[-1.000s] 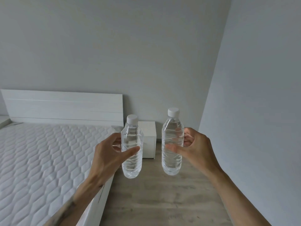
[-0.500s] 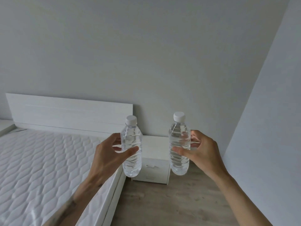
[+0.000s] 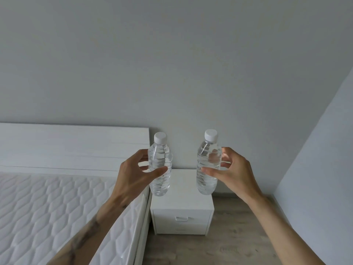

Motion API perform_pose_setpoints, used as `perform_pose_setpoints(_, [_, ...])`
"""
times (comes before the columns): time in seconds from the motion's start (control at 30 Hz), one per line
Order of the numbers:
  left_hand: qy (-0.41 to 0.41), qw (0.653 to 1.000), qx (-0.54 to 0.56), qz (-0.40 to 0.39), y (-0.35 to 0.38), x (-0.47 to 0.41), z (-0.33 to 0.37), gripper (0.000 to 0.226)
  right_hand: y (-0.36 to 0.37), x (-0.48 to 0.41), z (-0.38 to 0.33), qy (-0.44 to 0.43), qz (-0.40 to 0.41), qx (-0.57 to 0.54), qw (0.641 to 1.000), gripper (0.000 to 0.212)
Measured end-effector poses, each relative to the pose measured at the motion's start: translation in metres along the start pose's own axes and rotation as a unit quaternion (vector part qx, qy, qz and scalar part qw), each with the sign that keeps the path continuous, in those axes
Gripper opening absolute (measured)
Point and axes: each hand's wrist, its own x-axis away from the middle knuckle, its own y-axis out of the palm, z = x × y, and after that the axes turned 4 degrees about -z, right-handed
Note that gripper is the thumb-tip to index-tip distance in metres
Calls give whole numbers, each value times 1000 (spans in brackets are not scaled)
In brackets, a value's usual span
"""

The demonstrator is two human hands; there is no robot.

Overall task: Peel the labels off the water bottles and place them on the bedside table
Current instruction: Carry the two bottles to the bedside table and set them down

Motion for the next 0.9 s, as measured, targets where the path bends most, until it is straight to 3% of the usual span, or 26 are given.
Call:
perform_pose_setpoints(0.43, [-75, 996, 32, -36, 83, -254, -163, 56, 83, -273, 148, 51, -50, -20, 997, 64])
perform_pose_setpoints(0.9, [-108, 988, -3, -109, 210, -395, -405, 56, 231, -395, 371, 131, -41, -21, 990, 67])
